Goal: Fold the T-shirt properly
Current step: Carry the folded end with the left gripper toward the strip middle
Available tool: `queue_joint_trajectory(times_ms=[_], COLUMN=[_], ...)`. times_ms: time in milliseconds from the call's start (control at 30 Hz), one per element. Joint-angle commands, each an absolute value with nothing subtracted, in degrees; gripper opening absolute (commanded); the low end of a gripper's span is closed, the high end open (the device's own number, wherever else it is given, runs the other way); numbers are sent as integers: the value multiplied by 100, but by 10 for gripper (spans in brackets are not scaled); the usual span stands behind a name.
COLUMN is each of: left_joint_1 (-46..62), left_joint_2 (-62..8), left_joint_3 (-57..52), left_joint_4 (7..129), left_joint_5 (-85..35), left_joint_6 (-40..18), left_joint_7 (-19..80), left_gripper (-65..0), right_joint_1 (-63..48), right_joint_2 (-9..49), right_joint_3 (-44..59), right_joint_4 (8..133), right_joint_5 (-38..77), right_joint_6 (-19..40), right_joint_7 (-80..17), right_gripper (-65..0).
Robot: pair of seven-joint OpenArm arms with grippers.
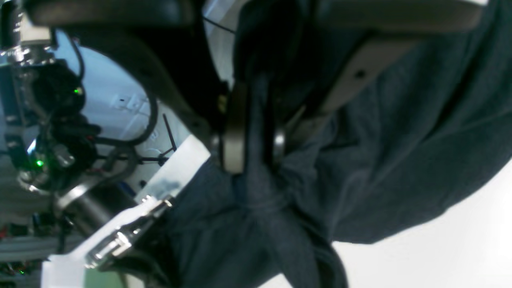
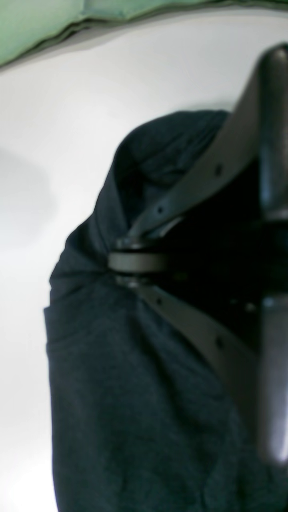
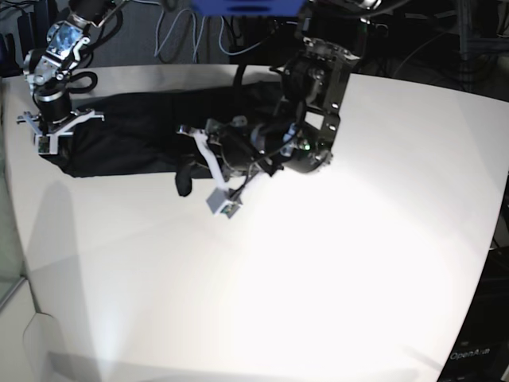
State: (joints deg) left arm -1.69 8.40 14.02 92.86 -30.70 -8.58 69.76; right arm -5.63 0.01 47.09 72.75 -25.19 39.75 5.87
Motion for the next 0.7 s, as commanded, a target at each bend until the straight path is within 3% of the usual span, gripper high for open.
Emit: queue_joint_trajectory(times_ms=[0, 200, 433, 667], left_joint_1=[-277, -330, -453, -409], left_joint_2=[900, 900, 900, 900], left_joint_3=[1411, 1552, 2229, 2352], left_joint_4=[9358, 9349, 9244, 9235], left_joint_5=[-3196, -3196, -3213, -3196], left_joint_6=[-796, -532, 189, 189], left_joint_7=[6888, 6571, 6062, 5745], left_gripper=[-650, -650, -650, -650], right_joint_1=[-681, -690, -690, -699], right_joint_2=[-4, -4, -4, 4], right_joint_3=[4716, 4716, 4716, 4716], right_joint_4=[7240, 7240, 7240, 7248], right_joint_5=[-2914, -2905, -2905, -2914], right_joint_6=[4000, 4000, 4000, 4000], right_joint_7=[31, 31, 31, 31], right_gripper=[-650, -650, -650, -650])
